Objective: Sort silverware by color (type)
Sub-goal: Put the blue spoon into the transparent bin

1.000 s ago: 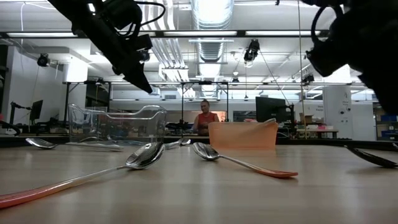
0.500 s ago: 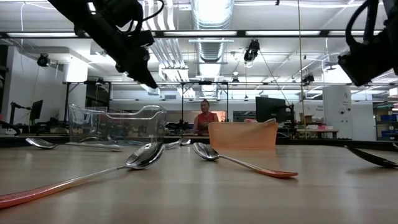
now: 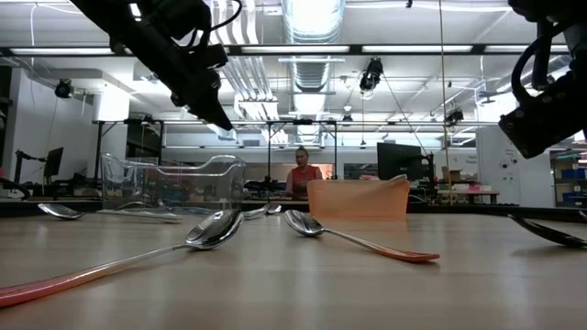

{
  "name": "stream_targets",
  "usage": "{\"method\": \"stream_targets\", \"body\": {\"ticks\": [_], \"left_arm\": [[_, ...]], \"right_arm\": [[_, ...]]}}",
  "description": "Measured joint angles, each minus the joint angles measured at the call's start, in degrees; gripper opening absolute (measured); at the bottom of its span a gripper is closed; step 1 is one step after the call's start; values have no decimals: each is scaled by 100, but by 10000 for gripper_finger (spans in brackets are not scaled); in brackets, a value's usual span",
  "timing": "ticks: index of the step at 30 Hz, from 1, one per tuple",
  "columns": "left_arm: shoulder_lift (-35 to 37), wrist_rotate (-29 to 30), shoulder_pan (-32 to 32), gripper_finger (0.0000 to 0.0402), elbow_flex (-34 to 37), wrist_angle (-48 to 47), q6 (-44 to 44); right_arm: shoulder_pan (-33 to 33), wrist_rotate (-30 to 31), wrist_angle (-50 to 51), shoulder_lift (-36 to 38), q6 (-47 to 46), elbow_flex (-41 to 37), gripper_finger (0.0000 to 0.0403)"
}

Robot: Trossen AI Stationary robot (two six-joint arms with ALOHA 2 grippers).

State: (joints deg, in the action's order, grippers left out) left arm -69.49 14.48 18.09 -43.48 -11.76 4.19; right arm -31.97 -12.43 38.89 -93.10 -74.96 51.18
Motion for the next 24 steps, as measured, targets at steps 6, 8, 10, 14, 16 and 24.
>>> {"method": "stream_targets", "body": {"ticks": [6, 8, 10, 14, 16, 24], "left_arm": [[0, 0, 0, 23, 0, 27, 0], [0, 0, 0, 23, 0, 28, 0], [0, 0, 0, 23, 0, 27, 0], [0, 0, 0, 23, 0, 27, 30], [0, 0, 0, 23, 0, 28, 42], [-13, 0, 0, 23, 0, 82, 80]], "right_arm": [[-5, 176, 20, 40, 3, -14, 119], [-22, 369, 23, 48, 5, -20, 108], [-24, 437, 28, 45, 92, -20, 97], [-22, 557, 15, -38, 292, -20, 73], [-19, 581, 8, -66, 372, -20, 61], [-9, 630, 0, 8, 707, 6, 14]]}}
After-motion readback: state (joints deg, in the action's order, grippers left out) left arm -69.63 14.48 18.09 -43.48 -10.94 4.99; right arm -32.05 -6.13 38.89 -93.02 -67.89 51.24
